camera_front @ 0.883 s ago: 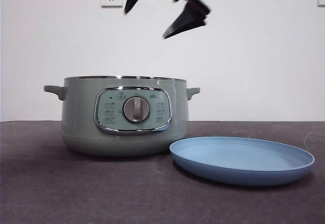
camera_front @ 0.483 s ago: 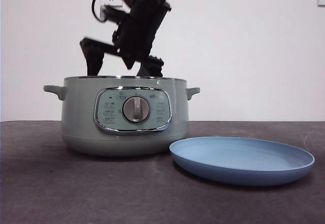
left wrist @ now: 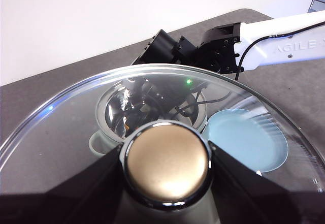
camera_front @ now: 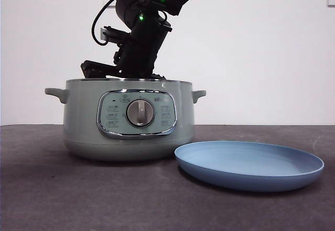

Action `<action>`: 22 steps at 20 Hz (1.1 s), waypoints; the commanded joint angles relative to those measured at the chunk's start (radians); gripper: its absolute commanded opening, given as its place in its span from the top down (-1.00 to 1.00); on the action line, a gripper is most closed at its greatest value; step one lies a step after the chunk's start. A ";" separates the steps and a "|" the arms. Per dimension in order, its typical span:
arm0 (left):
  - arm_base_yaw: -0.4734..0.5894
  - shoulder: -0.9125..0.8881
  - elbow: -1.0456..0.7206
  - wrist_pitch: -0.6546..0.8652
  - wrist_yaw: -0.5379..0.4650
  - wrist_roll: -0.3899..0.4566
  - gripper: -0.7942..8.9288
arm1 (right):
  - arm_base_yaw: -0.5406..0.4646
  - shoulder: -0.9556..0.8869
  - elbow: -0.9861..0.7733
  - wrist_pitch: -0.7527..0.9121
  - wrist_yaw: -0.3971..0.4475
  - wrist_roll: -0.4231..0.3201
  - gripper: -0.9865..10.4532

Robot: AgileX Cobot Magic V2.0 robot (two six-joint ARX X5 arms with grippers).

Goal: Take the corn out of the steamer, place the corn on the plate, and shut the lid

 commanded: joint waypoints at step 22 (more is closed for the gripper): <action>0.000 -0.010 0.004 0.044 0.003 0.001 0.85 | -0.064 -0.468 0.003 -0.360 0.084 -0.014 0.85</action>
